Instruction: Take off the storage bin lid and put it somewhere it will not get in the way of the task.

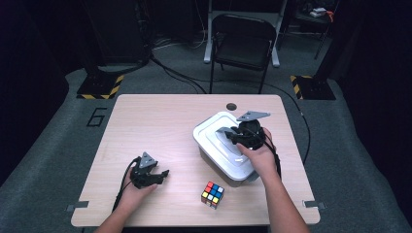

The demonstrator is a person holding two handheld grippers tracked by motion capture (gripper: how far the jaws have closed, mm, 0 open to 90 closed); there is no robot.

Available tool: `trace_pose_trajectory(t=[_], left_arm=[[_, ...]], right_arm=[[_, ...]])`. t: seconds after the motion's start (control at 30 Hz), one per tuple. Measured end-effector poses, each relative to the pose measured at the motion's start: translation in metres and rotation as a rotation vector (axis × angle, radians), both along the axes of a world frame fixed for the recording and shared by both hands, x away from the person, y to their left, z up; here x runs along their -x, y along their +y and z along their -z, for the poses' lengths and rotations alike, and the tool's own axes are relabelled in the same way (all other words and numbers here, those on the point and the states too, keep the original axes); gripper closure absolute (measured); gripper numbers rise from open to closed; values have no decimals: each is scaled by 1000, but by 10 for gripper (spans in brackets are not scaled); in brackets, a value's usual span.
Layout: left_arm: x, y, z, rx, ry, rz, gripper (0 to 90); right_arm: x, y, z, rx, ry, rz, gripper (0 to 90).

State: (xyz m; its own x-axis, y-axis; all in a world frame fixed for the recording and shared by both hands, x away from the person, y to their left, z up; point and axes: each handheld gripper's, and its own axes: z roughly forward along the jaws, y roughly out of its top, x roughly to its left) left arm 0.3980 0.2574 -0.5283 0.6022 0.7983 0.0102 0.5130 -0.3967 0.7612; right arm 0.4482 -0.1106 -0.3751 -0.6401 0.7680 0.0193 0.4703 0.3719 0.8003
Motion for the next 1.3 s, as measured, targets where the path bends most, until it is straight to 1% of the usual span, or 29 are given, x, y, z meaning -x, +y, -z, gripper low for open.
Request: trace_pose_trajectory(t=[0.13, 0.2, 0.27, 0.4, 0.5, 0.63, 0.73, 0.8, 0.87, 0.97, 1.17, 1.27, 1.3], left_arm=[[0, 0, 0, 0, 0, 0, 357], [0, 0, 0, 1, 0, 0, 357], [0, 0, 0, -3, 1, 3, 357], [0, 0, 0, 0, 0, 0, 357], [0, 0, 0, 0, 0, 0, 357], [0, 0, 0, 1, 0, 0, 357], [0, 0, 0, 2, 0, -1, 357], [0, 0, 0, 2, 0, -1, 357], [0, 0, 0, 2, 0, -1, 357], [0, 0, 0, 2, 0, -1, 357], [0, 0, 0, 0, 0, 1, 357], [0, 0, 0, 3, 5, 1, 357], [0, 0, 0, 0, 4, 3, 357]], right_arm=[[-1, 0, 1, 4, -4, -5, 665], [-2, -1, 3, 3, 8, 2, 662], [-3, -1, 4, 0, 9, 4, 661], [-2, -1, 4, 11, 5, 0, 658], [-1, -1, 4, 39, 7, 7, 632], [0, -3, 3, 43, 17, 11, 626], [0, -4, 3, 57, 31, 2, 632], [2, -3, 2, 52, 45, 8, 657], [2, -2, 2, 54, 46, 15, 659], [2, -1, 1, 74, 38, 11, 665], [1, -2, 0, 61, 54, 20, 669], [1, -2, -1, 62, 54, 22, 669], [1, -2, -3, 60, 46, 20, 670]])
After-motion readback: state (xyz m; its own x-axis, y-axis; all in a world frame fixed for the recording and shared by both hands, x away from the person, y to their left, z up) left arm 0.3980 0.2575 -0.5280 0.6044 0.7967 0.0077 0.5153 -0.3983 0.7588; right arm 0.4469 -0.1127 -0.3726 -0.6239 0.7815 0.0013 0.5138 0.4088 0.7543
